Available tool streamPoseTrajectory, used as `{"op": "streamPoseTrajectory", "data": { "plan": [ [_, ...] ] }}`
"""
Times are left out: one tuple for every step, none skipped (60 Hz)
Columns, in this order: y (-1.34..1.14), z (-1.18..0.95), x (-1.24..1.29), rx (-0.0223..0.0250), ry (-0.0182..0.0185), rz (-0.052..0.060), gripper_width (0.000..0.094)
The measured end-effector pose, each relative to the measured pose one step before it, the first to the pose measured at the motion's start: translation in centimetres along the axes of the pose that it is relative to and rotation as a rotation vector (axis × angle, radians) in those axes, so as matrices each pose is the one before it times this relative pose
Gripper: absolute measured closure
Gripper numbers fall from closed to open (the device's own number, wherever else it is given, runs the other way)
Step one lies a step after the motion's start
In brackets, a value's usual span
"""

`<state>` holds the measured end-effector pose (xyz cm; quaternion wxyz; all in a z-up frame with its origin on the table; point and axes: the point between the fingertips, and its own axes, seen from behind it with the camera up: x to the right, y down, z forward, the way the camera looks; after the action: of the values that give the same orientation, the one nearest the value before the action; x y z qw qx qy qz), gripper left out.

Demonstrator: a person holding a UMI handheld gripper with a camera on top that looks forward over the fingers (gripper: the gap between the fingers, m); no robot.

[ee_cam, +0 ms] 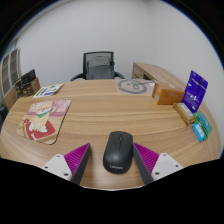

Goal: Arrange mouse

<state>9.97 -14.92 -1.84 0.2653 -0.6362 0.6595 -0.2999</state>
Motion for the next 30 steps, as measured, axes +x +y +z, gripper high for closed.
{"op": "streamPoseTrajectory", "data": {
  "plan": [
    [-0.082, 0.107, -0.059, -0.00078, -0.00231, -0.0012, 0.0068],
    [-0.093, 0.095, -0.088, 0.00000, -0.00218, -0.0014, 0.0068],
    [-0.111, 0.075, -0.052, 0.00020, -0.00243, -0.0008, 0.0069],
    [-0.101, 0.104, -0.071, 0.00024, -0.00244, -0.0005, 0.0069],
    [-0.071, 0.099, -0.070, -0.00055, -0.00222, -0.0013, 0.0072],
    [-0.052, 0.105, -0.064, -0.00125, -0.00329, -0.0023, 0.0069],
    [-0.067, 0.108, -0.073, -0.00245, -0.00364, -0.0023, 0.0069],
    [-0.083, 0.080, -0.071, -0.00058, -0.00333, -0.0017, 0.0073],
    [-0.108, 0.068, -0.045, 0.00044, -0.00238, -0.0012, 0.0076],
    [-0.078, 0.080, -0.023, 0.00005, -0.00202, -0.0010, 0.0080],
    [-0.069, 0.067, -0.052, -0.00067, -0.00204, -0.0010, 0.0084],
    [-0.042, 0.074, -0.050, -0.00085, -0.00150, -0.0011, 0.0090],
    [-0.062, 0.073, -0.038, -0.00045, -0.00204, -0.0008, 0.0095],
    [-0.058, 0.083, -0.070, -0.00099, -0.00129, -0.0001, 0.0102],
    [-0.067, 0.065, -0.001, 0.00026, -0.00100, 0.0000, 0.0112],
    [-0.048, 0.057, 0.019, -0.00040, -0.00035, -0.0001, 0.0124],
    [-0.034, 0.050, 0.033, -0.00072, 0.00043, 0.0005, 0.0139],
    [-0.018, 0.042, 0.031, -0.00082, 0.00068, 0.0007, 0.0157],
    [-0.031, 0.055, 0.051, -0.00030, 0.00121, 0.0004, 0.0177],
    [-0.039, 0.050, 0.042, 0.00052, 0.00182, 0.0005, 0.0199],
    [-0.041, 0.066, 0.034, 0.00085, 0.00195, 0.0007, 0.0226],
    [-0.021, 0.061, 0.027, 0.00041, 0.00233, 0.0004, 0.0248],
    [-0.013, 0.052, 0.065, 0.00007, 0.00253, 0.0001, 0.0274],
    [-0.021, 0.042, 0.038, -0.00015, 0.00224, 0.0006, 0.0300],
    [0.004, 0.051, 0.038, -0.00019, 0.00182, 0.0005, 0.0332],
    [-0.008, 0.030, 0.037, -0.00029, 0.00130, 0.0022, 0.0366],
    [-0.001, 0.028, 0.057, -0.00041, 0.00249, 0.0029, 0.0410],
    [-0.005, 0.007, -0.002, -0.00071, 0.00093, 0.0029, 0.0434],
    [-0.013, -0.001, -0.011, 0.00009, 0.00263, 0.0024, 0.0436],
    [0.018, 0.002, 0.008, -0.00080, 0.00269, 0.0010, 0.0443]
  ]
}}
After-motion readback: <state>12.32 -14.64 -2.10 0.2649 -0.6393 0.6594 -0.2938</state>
